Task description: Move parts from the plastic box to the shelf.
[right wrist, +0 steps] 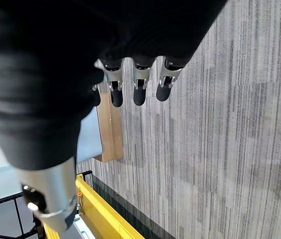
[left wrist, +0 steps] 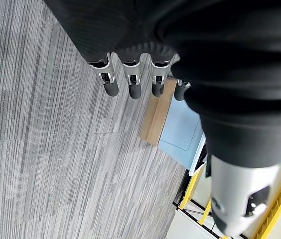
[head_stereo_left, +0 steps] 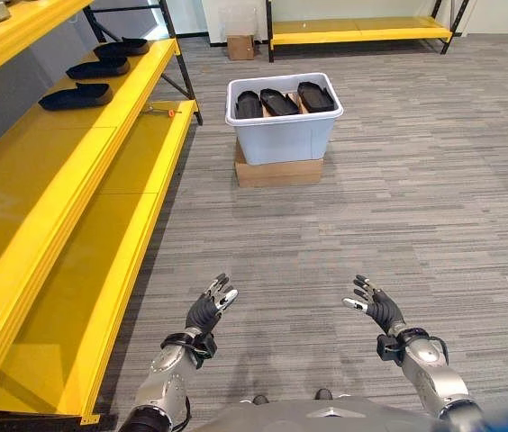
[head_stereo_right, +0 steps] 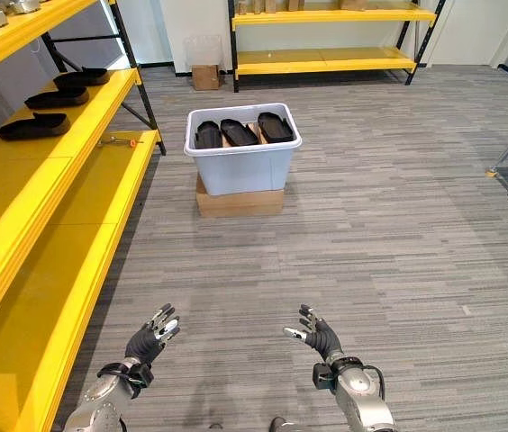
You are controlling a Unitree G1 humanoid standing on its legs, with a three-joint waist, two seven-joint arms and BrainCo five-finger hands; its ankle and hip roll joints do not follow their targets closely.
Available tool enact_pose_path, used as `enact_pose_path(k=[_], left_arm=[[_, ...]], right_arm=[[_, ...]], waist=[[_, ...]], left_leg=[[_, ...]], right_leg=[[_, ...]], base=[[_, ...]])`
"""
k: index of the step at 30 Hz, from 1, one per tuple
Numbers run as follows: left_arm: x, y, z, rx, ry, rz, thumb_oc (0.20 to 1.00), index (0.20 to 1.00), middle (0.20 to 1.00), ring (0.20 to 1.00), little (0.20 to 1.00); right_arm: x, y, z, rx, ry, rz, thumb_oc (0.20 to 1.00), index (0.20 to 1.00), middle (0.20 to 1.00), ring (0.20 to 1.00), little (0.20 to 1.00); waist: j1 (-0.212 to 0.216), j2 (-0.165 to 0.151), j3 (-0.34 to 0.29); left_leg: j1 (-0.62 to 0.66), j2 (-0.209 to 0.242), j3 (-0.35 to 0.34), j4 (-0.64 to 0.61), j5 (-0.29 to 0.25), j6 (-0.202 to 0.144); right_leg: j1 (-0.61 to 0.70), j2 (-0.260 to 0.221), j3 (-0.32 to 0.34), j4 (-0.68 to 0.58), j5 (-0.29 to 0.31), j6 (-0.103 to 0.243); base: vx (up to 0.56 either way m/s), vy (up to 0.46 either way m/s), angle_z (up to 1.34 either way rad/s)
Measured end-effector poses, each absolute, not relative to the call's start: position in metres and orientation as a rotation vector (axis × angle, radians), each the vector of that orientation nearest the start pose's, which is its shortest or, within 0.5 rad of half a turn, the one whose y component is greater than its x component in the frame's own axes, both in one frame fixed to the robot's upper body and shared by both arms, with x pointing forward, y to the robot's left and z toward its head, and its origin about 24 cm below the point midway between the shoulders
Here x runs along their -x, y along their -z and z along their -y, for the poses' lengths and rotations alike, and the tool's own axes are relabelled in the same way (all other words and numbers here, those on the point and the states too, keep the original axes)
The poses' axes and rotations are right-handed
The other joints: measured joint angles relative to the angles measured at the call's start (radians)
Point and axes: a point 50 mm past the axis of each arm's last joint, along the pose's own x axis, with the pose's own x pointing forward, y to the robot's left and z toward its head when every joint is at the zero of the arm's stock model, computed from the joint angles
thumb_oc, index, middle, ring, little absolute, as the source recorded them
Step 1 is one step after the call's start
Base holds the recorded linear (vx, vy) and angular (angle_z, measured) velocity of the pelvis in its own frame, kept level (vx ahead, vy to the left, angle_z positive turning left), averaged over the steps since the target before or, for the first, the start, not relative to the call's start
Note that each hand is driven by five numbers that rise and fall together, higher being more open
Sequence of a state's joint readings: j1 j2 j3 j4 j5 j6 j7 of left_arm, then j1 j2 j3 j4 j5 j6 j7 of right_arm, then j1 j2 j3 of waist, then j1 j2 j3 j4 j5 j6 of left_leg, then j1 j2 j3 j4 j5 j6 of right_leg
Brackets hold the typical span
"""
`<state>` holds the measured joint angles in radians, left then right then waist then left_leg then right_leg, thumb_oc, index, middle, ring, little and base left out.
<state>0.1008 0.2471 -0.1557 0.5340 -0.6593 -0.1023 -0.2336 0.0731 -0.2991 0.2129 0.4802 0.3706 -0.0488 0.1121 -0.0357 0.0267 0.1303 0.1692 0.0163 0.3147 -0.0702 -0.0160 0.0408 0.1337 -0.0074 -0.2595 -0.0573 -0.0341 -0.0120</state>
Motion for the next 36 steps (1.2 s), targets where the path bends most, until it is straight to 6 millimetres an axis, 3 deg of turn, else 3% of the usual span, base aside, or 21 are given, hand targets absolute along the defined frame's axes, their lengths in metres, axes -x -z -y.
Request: enact_pose_path(k=[36], left_arm=[[-0.186, 0.0832, -0.1903, 0.455, 0.063, -0.54, 1.0, 1.0, 1.0, 1.0, 1.0]], right_arm=[[-0.196, 0.0749, 0.1907, -0.041, -0.146, -0.56, 1.0, 1.0, 1.0, 1.0, 1.0]], waist=[[-0.001, -0.012, 0.013]], left_leg=[[0.023, -0.006, -0.002, -0.021, 0.0, -0.001]], right_leg=[[0.032, 0.002, -0.001, -0.035, 0.02, 0.006]], base=[[0.01, 0.02, 0.0]])
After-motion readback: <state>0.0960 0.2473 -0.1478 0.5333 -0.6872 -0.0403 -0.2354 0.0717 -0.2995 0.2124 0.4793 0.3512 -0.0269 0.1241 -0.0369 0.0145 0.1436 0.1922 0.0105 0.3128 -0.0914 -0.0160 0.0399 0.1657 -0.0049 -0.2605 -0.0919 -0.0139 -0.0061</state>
